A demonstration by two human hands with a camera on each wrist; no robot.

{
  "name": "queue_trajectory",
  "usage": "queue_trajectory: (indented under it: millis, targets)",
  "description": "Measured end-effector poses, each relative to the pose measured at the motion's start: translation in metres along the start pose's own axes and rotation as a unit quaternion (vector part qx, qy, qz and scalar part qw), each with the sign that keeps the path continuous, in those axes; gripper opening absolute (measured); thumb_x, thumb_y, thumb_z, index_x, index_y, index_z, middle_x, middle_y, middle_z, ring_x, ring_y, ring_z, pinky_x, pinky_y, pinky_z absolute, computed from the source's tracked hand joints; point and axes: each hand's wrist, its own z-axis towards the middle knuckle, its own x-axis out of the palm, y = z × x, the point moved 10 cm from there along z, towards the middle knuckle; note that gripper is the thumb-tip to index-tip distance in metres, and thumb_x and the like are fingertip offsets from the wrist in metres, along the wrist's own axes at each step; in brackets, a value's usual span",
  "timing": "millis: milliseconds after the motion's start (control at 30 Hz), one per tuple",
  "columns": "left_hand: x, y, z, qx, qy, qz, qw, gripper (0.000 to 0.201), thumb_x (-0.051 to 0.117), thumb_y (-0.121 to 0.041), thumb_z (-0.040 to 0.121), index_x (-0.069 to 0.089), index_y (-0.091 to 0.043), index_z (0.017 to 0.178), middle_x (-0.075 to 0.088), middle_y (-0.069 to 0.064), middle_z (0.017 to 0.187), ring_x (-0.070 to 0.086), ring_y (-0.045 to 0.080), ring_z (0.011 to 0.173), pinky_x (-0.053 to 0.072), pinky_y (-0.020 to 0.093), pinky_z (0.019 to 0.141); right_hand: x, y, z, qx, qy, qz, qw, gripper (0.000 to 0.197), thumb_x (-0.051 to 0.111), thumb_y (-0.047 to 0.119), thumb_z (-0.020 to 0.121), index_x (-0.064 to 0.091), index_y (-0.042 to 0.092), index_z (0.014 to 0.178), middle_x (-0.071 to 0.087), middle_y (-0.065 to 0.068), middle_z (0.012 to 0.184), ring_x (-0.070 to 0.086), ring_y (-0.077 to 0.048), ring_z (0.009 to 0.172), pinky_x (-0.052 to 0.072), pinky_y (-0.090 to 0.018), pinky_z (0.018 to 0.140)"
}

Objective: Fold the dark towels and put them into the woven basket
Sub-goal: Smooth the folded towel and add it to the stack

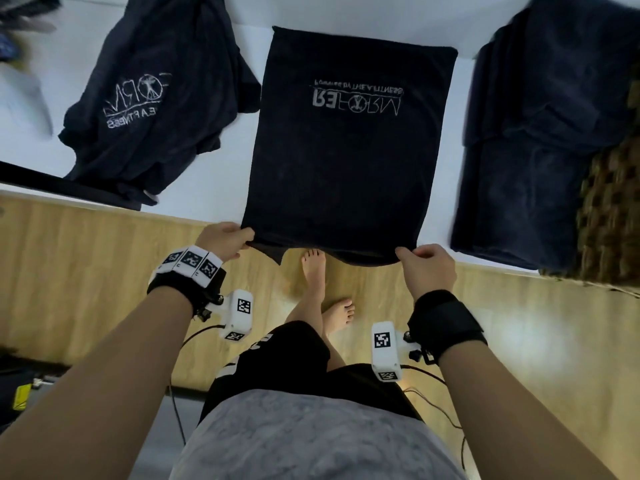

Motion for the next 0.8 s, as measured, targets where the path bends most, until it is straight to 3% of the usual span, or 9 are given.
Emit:
queue_trajectory:
  millis: [133,200,300,433,600,667,800]
  targets:
    - [-0.019,-0.028,-0.013,0.048,0.007,-0.044,0.998,0.020,0.063,-0.024,0.077,0.061,-0.025,0.057,0.062,-0.001,0.077,0.060,0.019,0.085,0.051,0.032,0.088,-0.015,0.028,-0.004,-0.047,0.010,0.018,0.999,0.022,0.072,0.026,0.069,0.052,0.020,0.061,0.051,0.008,0.058,0.050,-0.012,0.059,0.040,-0.024,0.057]
    - [-0.032,-0.048,-0.023,0.076,-0.005,-0.082,0.994,0.020,0.064,-0.027,0.071,0.058,-0.025,0.052,0.058,0.000,0.072,0.057,0.020,0.080,0.050,0.034,0.086,-0.028,0.049,-0.005,-0.080,0.003,0.031,0.996,0.022,0.071,0.026,0.068,0.051,0.021,0.061,0.050,0.010,0.057,0.049,-0.010,0.058,0.041,-0.024,0.058]
    - [-0.049,-0.084,-0.036,0.135,-0.030,-0.121,0.983,0.016,0.070,-0.022,0.079,0.064,-0.025,0.064,0.065,-0.002,0.066,0.061,0.018,0.071,0.055,0.031,0.074,-0.052,0.090,-0.002,-0.132,-0.015,0.064,0.989,0.014,0.069,0.026,0.066,0.055,0.025,0.066,0.055,0.016,0.059,0.052,0.000,0.056,0.043,-0.021,0.062]
    - [-0.059,-0.140,-0.054,0.217,-0.016,-0.189,0.957,0.012,0.068,-0.015,0.089,0.066,-0.027,0.089,0.070,-0.003,0.072,0.068,0.013,0.069,0.057,0.026,0.062,-0.072,0.148,0.013,-0.203,-0.027,0.118,0.972,0.014,0.074,0.022,0.072,0.062,0.029,0.072,0.063,0.012,0.073,0.061,-0.007,0.073,0.055,-0.033,0.081]
    - [-0.054,-0.191,-0.042,0.237,0.014,-0.244,0.940,0.013,0.058,-0.011,0.097,0.069,-0.019,0.097,0.065,-0.004,0.069,0.067,0.014,0.078,0.056,0.029,0.071,-0.063,0.185,0.049,-0.212,-0.017,0.157,0.965,0.014,0.078,0.022,0.075,0.066,0.029,0.076,0.067,0.008,0.081,0.064,-0.011,0.082,0.056,-0.038,0.089]
    - [-0.046,-0.199,-0.027,0.224,0.017,-0.242,0.944,0.012,0.058,-0.010,0.097,0.068,-0.015,0.101,0.065,-0.001,0.075,0.068,0.016,0.085,0.057,0.031,0.078,-0.053,0.186,0.066,-0.185,-0.007,0.169,0.968,0.016,0.076,0.017,0.073,0.068,0.029,0.079,0.067,0.006,0.085,0.067,-0.015,0.088,0.057,-0.040,0.089]
    - [-0.031,-0.205,0.004,0.190,0.018,-0.234,0.953,0.014,0.060,-0.009,0.095,0.069,-0.014,0.104,0.067,0.009,0.093,0.071,0.018,0.092,0.058,0.032,0.082,-0.032,0.177,0.092,-0.139,0.001,0.144,0.980,0.022,0.074,0.012,0.074,0.069,0.032,0.082,0.070,0.006,0.097,0.068,-0.013,0.097,0.056,-0.035,0.092]
